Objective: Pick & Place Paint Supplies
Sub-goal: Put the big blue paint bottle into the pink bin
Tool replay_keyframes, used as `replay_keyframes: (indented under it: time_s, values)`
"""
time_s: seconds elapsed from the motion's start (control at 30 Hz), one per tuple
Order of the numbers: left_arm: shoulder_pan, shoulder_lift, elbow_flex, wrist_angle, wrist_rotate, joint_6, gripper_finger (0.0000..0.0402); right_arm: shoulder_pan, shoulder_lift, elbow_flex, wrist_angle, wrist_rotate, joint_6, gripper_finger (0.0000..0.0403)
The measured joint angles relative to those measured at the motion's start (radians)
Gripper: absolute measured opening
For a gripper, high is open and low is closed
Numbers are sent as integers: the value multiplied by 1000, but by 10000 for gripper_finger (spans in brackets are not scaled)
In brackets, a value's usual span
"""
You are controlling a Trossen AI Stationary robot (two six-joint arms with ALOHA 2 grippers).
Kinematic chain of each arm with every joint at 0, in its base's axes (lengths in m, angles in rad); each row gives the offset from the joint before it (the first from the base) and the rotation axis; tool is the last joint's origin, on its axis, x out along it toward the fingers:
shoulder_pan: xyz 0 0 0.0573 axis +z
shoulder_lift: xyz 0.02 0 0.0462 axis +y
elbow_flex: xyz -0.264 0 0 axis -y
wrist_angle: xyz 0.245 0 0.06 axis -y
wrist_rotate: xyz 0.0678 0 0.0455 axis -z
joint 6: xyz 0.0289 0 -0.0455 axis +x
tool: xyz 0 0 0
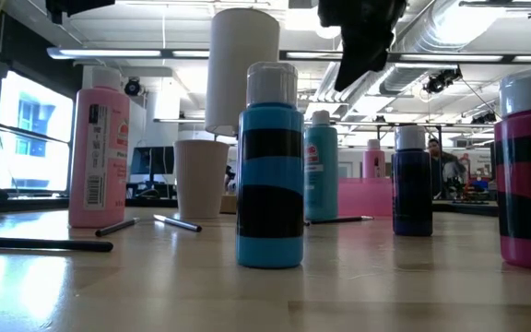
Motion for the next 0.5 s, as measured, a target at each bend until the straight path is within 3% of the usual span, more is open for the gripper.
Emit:
replay_keyframes:
  time_s: [0.2,0.4,0.5]
  values:
    - [0,0,0,-25,0,-5,261,-19,0,0,-5,2,-113,4]
    - [0,0,0,-33,0,-7,261,-53,0,0,-7,-8,-51,8]
    - [0,0,0,-33,0,-7,261,-59,0,0,-9,-19,-54,29]
